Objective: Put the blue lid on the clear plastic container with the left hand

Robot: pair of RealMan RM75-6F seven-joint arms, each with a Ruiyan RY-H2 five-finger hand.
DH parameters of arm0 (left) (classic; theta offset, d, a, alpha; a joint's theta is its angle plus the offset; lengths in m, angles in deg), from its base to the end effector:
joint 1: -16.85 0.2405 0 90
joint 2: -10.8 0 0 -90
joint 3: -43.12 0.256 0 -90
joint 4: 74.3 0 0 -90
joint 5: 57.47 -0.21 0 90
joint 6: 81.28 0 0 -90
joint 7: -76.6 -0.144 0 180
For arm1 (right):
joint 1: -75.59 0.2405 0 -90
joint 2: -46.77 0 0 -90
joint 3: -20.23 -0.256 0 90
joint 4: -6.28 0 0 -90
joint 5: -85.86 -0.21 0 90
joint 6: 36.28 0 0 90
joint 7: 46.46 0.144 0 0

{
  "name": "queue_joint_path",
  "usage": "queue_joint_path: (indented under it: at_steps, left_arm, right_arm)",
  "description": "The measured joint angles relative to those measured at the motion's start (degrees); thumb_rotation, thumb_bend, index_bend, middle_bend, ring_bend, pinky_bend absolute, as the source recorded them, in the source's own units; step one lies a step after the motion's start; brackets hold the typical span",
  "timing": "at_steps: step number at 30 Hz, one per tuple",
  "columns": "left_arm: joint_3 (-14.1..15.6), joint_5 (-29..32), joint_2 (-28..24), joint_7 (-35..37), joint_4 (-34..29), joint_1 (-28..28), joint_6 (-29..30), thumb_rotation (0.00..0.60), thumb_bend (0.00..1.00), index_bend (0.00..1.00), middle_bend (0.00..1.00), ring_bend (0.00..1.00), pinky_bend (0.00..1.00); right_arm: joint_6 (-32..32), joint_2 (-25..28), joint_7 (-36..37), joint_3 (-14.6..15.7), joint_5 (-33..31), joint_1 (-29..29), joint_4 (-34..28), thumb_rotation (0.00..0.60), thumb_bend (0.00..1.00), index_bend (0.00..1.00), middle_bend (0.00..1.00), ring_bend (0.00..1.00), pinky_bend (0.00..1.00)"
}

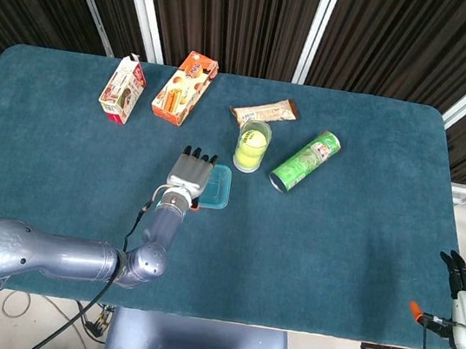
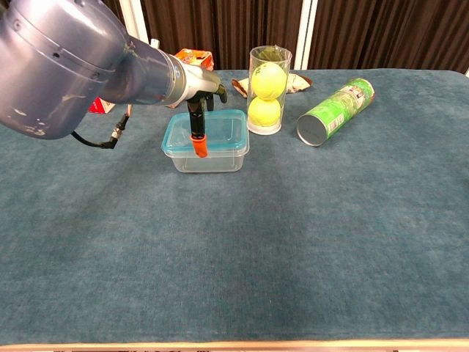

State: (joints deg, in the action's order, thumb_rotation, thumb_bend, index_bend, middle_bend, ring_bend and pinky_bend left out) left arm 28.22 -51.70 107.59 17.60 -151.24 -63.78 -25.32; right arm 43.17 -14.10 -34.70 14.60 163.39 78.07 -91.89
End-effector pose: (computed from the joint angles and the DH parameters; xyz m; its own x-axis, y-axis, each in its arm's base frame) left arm -0.0123 0.4080 -0.0602 0.6021 0.4513 0.6586 0.7875 -0.1998 -0.5831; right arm -0.3223 -0.1750 0.1682 0.1280 -0.0347 0.9912 -0.9762 0.1719 0.1321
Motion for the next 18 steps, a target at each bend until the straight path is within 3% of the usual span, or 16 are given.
queue_joint_path:
  at_steps: [18]
  left_arm:
    - [-1.60, 0.58, 1.11, -2.30, 1.40, 1.00, -0.54, 0.600, 0.12, 0.07, 0.29, 0.00, 0.00]
  right_arm:
    - [-0.01, 0.01, -0.04, -0.01, -0.11, 0.00, -0.08, 0.600, 0.29, 0.10, 0.00, 0.00, 0.00]
